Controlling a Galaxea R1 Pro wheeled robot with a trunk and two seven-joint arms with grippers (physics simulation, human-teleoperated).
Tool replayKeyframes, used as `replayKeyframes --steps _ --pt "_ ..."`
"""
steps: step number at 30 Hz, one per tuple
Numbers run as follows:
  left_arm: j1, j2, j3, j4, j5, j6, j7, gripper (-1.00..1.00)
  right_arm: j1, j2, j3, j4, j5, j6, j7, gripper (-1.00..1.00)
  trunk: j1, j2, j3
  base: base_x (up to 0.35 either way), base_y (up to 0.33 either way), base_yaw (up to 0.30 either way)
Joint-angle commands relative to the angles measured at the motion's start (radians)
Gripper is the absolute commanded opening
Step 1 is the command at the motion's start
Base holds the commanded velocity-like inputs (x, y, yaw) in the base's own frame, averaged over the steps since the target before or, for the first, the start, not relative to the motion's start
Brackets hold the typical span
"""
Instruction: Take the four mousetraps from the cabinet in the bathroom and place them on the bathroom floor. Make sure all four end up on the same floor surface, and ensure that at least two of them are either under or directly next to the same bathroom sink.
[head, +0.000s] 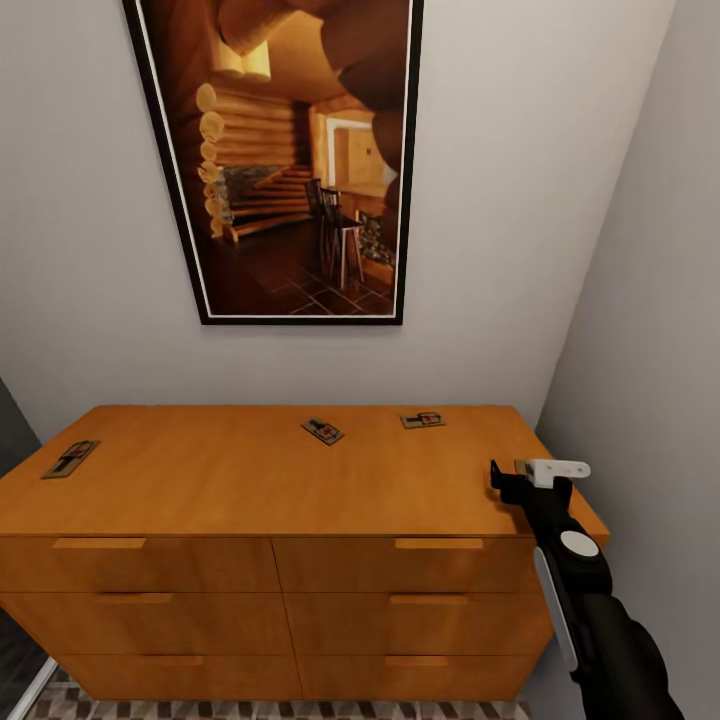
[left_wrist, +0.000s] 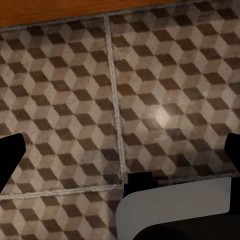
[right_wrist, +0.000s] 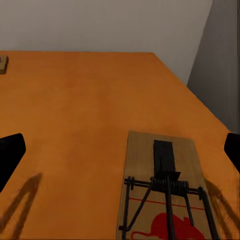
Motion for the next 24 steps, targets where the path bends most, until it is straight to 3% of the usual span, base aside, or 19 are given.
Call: replayKeyframes --steps 1,8,24 --pt "-0.001 0.000 -0.004 0.003 0.000 -0.006 0.000 1.00 -0.001 0.001 -0.005 -0.001 0.010 0.007 0.001 1.00 0.000 -0.001 -0.001 0.000 0.000 0.000" --pt "-0.001 0.000 -0.004 0.003 0.000 -0.007 0.000 1.00 0.000 0.001 -0.033 -0.001 0.010 0.007 0.001 1.00 0.000 -0.001 -0.001 -0.002 0.000 0.000" --pt "-0.001 0.000 -0.004 0.003 0.001 -0.007 0.000 1.00 -0.001 0.001 -0.037 -0.001 0.010 0.007 0.001 1.00 0.000 -0.001 -0.001 -0.127 -0.003 0.000"
